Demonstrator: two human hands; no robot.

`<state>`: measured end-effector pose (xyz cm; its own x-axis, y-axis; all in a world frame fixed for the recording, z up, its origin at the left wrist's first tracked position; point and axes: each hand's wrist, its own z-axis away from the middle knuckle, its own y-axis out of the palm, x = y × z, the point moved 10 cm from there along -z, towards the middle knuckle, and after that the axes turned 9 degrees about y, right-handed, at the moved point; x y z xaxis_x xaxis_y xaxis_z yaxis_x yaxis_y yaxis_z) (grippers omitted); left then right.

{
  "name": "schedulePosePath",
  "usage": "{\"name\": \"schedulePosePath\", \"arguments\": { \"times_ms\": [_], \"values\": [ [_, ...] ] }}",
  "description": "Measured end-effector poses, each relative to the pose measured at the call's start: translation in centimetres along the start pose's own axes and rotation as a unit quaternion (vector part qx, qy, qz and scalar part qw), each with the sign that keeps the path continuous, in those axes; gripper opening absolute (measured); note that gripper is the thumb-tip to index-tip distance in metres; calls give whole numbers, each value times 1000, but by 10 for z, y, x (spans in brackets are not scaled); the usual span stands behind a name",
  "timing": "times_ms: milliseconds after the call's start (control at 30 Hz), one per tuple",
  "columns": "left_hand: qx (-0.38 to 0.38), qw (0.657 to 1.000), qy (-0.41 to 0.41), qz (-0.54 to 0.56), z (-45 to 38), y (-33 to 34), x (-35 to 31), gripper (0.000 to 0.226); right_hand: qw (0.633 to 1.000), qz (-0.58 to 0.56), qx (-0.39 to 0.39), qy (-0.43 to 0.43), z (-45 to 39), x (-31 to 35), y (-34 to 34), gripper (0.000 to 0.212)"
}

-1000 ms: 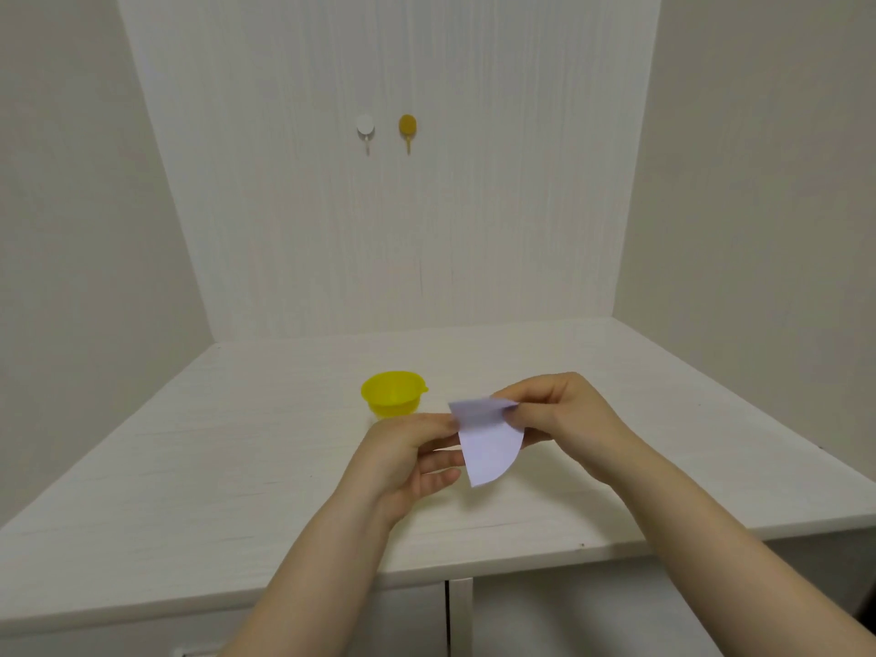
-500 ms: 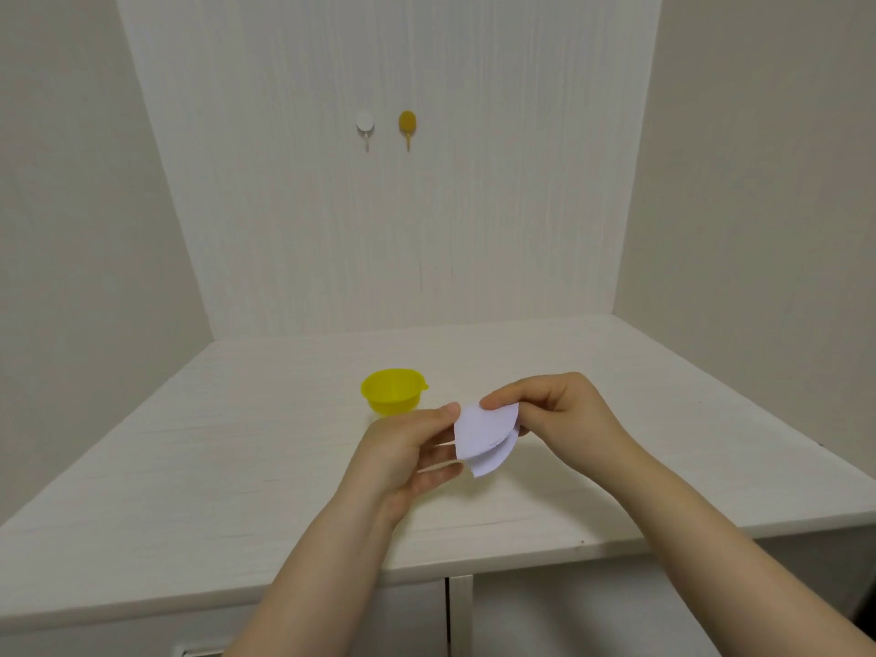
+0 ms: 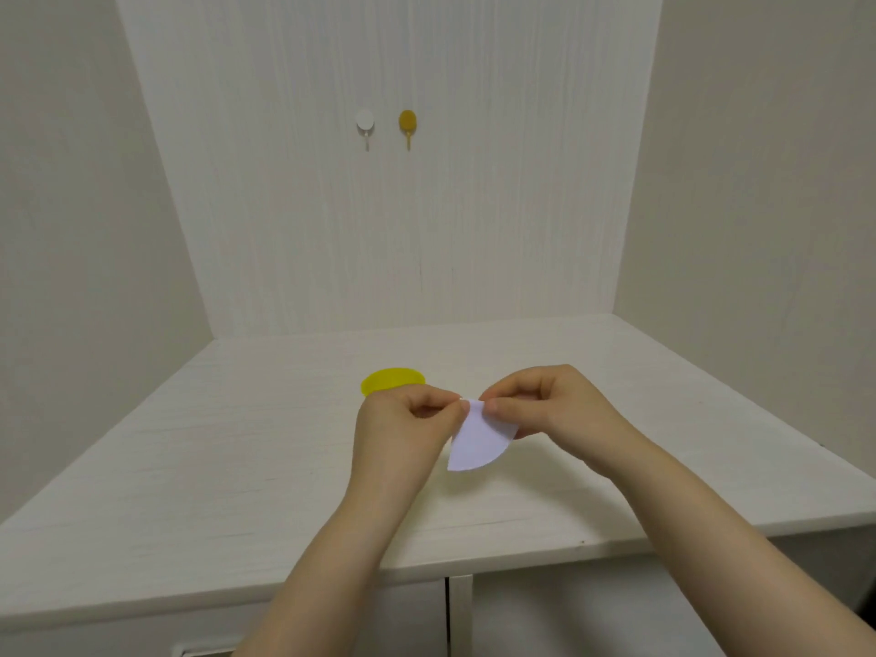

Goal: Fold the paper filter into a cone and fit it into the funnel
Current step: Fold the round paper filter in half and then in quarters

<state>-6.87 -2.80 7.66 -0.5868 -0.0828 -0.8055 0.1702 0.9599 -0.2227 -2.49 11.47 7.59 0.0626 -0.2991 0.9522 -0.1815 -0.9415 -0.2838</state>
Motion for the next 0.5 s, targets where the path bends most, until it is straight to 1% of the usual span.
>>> {"name": "schedulePosePath", "arguments": {
  "times_ms": [33,133,233,333,400,500],
  "values": [
    [3,1000,17,-19,0,1,-5,31,1000,14,2,0,0,1,3,10],
    [-8,997,59,-53,2,2,-15,33,999,41,-8,-3,-3,1,7,19],
    [-19,997,65,-35,3,2,-13,35,999,40,-29,-4,-5,0,5,20],
    [-2,999,32,0,4,4,0,29,998,24,-61,4,-6,-1,-3,20],
    [12,999,2,32,5,6,10,25,997,-13,-79,20,-7,-5,-12,21],
    [28,996,-30,78,6,8,19,26,995,-66,-60,51,-8,-13,-15,16]
  ]
}}
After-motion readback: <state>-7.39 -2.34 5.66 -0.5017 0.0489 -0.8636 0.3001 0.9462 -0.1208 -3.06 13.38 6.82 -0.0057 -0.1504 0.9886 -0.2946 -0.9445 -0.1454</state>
